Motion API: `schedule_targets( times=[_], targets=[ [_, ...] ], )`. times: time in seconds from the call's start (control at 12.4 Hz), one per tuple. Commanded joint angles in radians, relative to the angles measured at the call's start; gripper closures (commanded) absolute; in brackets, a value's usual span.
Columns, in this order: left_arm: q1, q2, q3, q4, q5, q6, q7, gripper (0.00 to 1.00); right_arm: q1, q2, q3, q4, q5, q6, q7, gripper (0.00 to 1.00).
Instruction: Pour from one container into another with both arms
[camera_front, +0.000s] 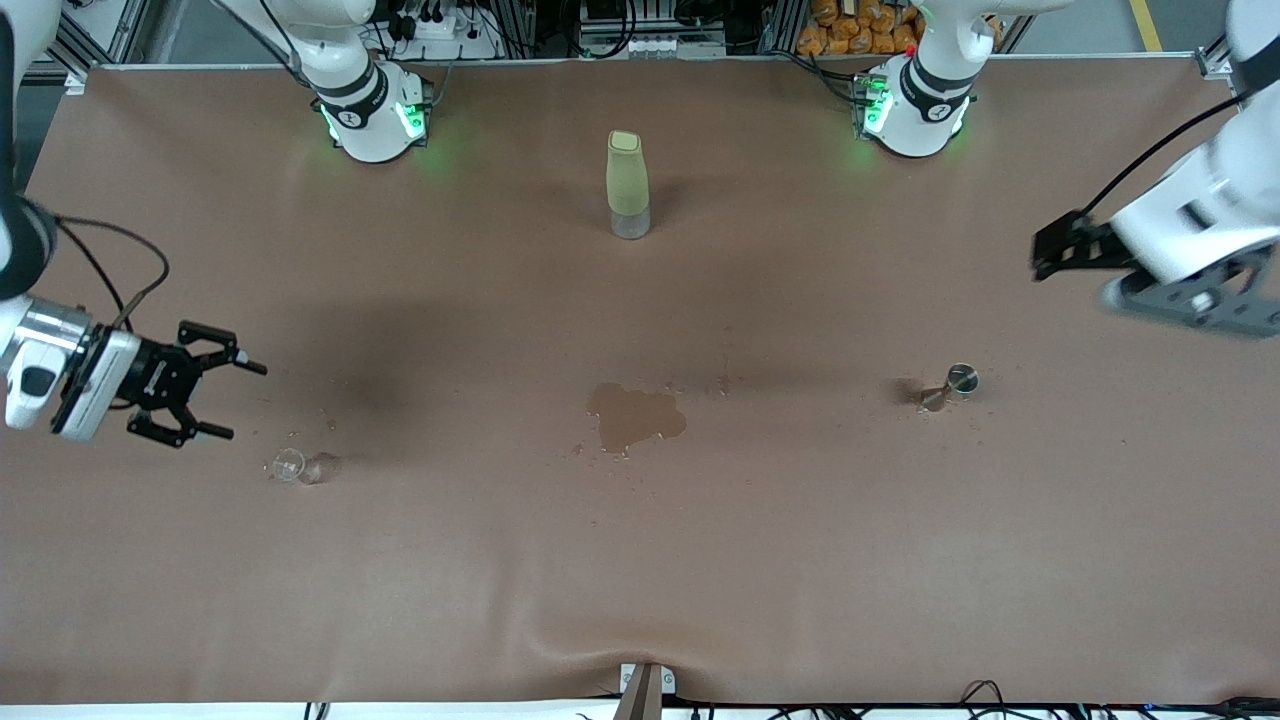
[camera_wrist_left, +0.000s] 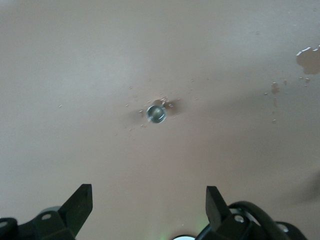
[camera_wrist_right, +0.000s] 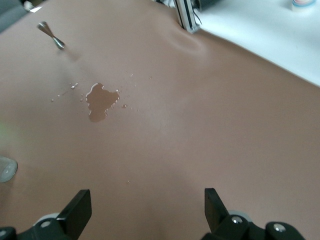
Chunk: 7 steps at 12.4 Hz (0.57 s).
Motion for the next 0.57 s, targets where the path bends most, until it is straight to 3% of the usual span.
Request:
schedule_targets(
  times=[0.0, 0.24, 0.48],
  targets=[
    [0.073, -0.078, -0.008, -0.082, -0.041, 0.018, 0.004, 0.0, 0.042, -0.152, -0.004, -0.099, -0.156, 0.035, 0.23, 0.0],
    [0.075, -0.121, 0.006, -0.105, -0.065, 0.035, -0.12, 0.0, 0.061, -0.211, -0.004, -0.098, -0.326, 0.025, 0.403, 0.0],
    [0.068, -0.133, 0.006, -0.105, -0.062, 0.037, -0.162, 0.0, 0.058, -0.24, -0.004, -0.096, -0.423, -0.001, 0.526, 0.0]
  ],
)
